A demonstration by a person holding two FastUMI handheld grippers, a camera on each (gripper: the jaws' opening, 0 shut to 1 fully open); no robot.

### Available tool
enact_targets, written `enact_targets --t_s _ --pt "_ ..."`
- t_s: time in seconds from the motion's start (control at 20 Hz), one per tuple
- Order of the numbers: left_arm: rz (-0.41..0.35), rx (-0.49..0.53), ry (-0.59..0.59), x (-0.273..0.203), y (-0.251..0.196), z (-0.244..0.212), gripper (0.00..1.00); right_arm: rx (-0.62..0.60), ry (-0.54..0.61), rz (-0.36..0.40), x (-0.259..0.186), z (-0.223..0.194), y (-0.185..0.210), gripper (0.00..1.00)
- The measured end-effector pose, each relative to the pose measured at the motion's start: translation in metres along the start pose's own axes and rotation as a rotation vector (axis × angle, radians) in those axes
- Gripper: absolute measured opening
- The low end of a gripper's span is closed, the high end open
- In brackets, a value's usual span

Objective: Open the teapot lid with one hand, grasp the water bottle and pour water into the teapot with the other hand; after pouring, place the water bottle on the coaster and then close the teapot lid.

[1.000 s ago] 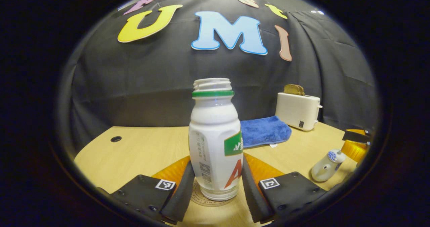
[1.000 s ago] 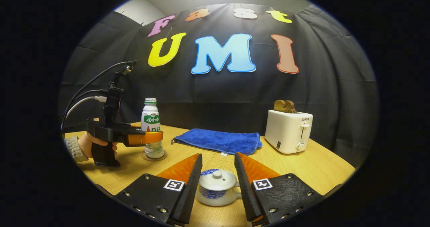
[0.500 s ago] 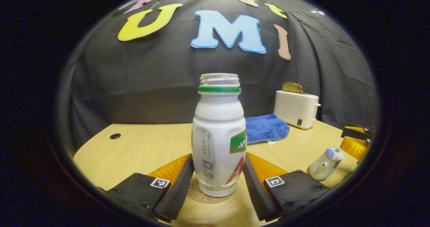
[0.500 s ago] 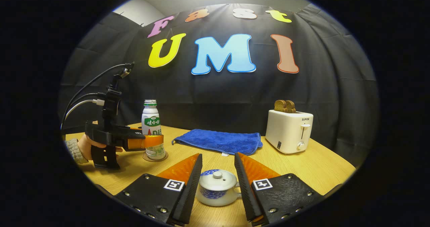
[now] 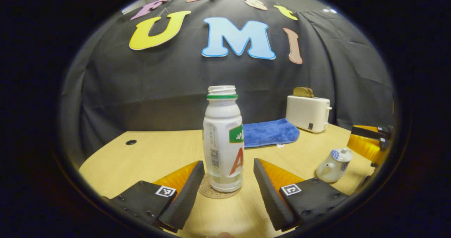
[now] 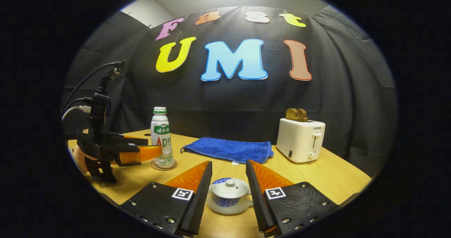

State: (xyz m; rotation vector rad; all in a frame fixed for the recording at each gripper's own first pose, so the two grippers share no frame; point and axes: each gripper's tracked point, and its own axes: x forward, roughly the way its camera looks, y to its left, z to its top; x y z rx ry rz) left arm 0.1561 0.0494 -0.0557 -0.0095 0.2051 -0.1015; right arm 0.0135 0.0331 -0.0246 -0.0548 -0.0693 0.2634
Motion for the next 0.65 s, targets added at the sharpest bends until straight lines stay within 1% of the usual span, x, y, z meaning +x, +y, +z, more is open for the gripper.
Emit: enact_targets --t_s 0.1,0.3,0.35,0.5,0.65 --pt "0.002 -0.007 -0.027 -0.020 -0.006 0.004 0.93 -0.019 -0.004 -0.015 -0.012 0.000 0.002 0.59" --pt "0.000 0.017 -0.095 -0.066 -0.028 0.013 0.93 -0.034 -0.017 -0.010 -0.040 -0.001 0.021 0.60" --pt "0.003 0.024 -0.114 -0.079 -0.034 0.015 0.97 -0.030 -0.019 -0.006 -0.047 -0.002 0.027 0.60" --pt "-0.006 0.041 -0.153 -0.108 -0.053 0.018 0.93 -0.021 -0.013 -0.002 -0.066 -0.004 0.038 0.60" --pt "0.013 0.045 -0.166 -0.136 -0.065 0.014 0.93 -0.002 -0.022 -0.028 -0.083 -0.001 0.041 0.60"
